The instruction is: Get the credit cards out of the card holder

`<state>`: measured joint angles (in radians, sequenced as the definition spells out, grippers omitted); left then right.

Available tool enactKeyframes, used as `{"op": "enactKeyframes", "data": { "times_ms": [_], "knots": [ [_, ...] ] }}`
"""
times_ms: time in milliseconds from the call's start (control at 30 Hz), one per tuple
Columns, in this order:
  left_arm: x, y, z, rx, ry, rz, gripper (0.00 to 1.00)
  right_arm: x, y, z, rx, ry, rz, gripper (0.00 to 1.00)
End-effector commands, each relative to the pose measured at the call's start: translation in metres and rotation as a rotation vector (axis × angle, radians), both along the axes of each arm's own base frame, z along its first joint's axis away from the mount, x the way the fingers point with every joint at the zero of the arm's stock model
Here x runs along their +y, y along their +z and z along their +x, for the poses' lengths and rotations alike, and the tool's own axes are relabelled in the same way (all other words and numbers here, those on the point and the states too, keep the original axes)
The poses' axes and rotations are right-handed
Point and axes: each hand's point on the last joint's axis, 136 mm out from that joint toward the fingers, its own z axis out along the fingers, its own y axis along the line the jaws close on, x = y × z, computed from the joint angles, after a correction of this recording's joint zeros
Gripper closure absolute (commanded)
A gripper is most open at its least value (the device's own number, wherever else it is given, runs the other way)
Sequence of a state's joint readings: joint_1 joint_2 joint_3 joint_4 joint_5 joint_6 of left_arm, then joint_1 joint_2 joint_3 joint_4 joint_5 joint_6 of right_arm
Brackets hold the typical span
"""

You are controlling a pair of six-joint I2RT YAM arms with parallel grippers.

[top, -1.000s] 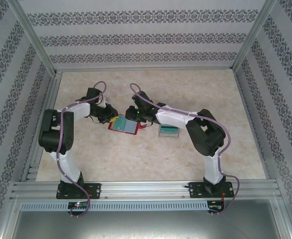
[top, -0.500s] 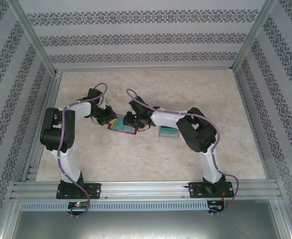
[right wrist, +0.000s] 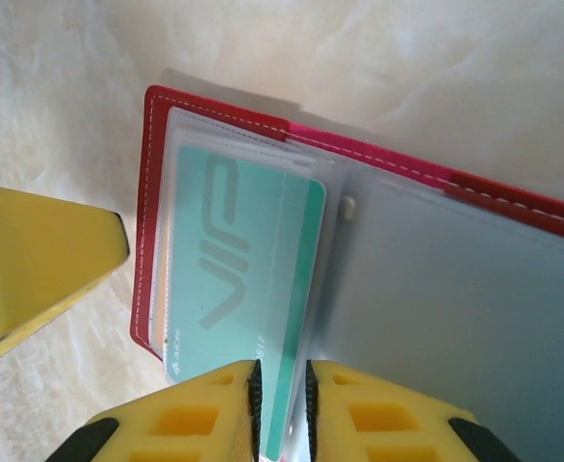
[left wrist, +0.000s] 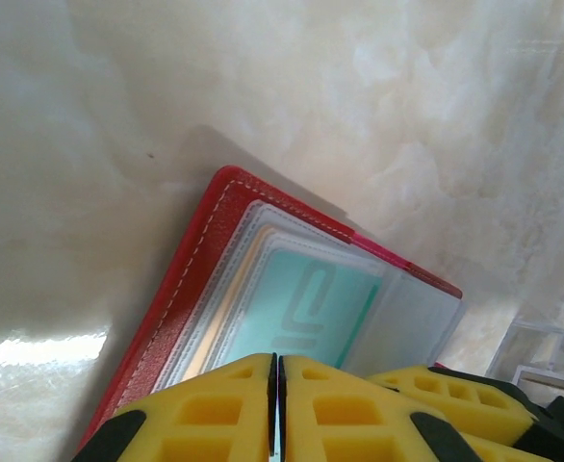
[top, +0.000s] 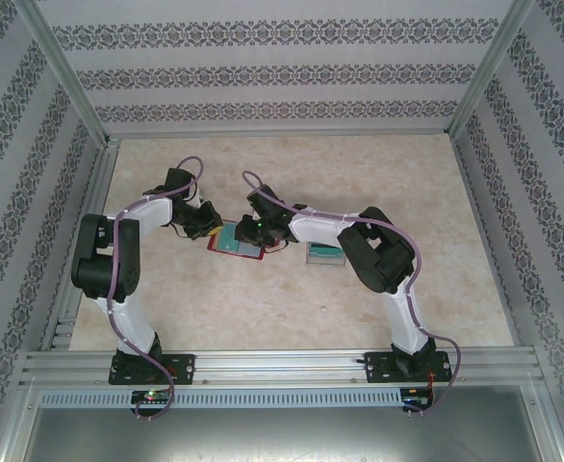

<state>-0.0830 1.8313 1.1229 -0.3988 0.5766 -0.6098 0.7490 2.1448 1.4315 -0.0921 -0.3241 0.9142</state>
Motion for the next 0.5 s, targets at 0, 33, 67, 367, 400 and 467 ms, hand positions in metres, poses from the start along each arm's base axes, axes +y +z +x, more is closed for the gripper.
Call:
{"op": "enactKeyframes", "data": {
  "times_ms": [0,33,67,367,400,467],
  "knots": [
    [0.007,-0.021,-0.016,0.094,0.018,0.022,0.88,0.009,-0.003,-0.003,0.009,0.020,0.006,0.77],
    [0.007,-0.024,-0.018,0.104,0.016,0.022,0.88,0.009,-0.006,-0.004,0.015,0.020,0.003,0.77],
    [0.007,-0.026,-0.019,0.112,0.015,0.019,0.88,0.008,-0.008,-0.004,0.019,0.019,0.001,0.77],
    [0.005,-0.039,-0.026,0.160,0.004,0.031,0.88,0.011,-0.013,-0.006,0.040,0.025,0.028,0.79],
    [0.004,-0.040,-0.026,0.161,0.001,0.031,0.88,0.012,-0.013,-0.006,0.042,0.026,0.033,0.79],
    [0.003,-0.040,-0.026,0.162,-0.001,0.033,0.88,0.011,-0.014,-0.006,0.046,0.022,0.039,0.80]
  ]
}}
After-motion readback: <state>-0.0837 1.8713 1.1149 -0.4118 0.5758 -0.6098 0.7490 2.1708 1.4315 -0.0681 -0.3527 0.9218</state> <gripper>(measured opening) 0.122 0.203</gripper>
